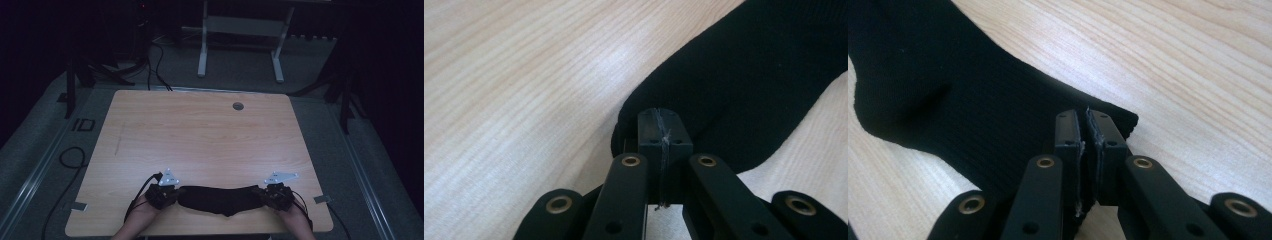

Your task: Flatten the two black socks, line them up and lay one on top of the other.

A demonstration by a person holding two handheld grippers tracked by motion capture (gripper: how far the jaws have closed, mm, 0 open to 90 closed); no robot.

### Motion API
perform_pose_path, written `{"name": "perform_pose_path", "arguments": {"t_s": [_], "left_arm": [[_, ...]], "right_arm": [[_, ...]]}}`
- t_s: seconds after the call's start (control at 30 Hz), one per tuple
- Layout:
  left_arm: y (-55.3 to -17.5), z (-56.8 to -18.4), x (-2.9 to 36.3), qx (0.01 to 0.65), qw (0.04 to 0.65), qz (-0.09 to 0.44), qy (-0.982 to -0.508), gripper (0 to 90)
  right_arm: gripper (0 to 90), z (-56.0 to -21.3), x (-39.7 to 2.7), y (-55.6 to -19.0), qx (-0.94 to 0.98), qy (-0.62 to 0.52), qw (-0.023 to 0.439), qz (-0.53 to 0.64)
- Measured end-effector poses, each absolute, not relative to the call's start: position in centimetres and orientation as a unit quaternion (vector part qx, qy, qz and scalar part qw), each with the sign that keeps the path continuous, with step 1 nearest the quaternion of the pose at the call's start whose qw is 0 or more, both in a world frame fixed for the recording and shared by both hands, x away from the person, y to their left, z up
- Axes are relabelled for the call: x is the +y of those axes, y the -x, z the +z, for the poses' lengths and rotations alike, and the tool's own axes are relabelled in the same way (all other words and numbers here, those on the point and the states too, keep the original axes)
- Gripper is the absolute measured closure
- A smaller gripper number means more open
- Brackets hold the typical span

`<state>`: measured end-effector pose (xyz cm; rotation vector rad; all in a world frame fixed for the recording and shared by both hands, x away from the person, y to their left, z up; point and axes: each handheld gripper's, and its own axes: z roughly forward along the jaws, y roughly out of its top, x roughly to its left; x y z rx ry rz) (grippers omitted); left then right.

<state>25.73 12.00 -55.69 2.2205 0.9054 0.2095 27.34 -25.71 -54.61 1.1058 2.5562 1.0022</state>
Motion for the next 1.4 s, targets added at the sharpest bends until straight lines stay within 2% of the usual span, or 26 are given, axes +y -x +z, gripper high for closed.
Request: {"name": "perform_pose_path", "arguments": {"t_s": [0.3,0.83,1.4], "left_arm": [[-27.1,-56.0,12.5,0.359,0.384,0.067,-0.848,89.8],[-32.1,-56.0,12.3,0.374,0.379,0.093,-0.841,89.6],[-34.3,-55.9,12.2,0.387,0.379,0.095,-0.835,84.5]], "right_arm": [[83.2,-54.7,-25.7,-28.8,0.855,-0.377,0.098,0.342],[81.8,-54.8,-25.0,-35.4,0.845,-0.393,0.108,0.346],[80.6,-54.7,-24.6,-36.9,0.841,-0.401,0.108,0.345]]}}
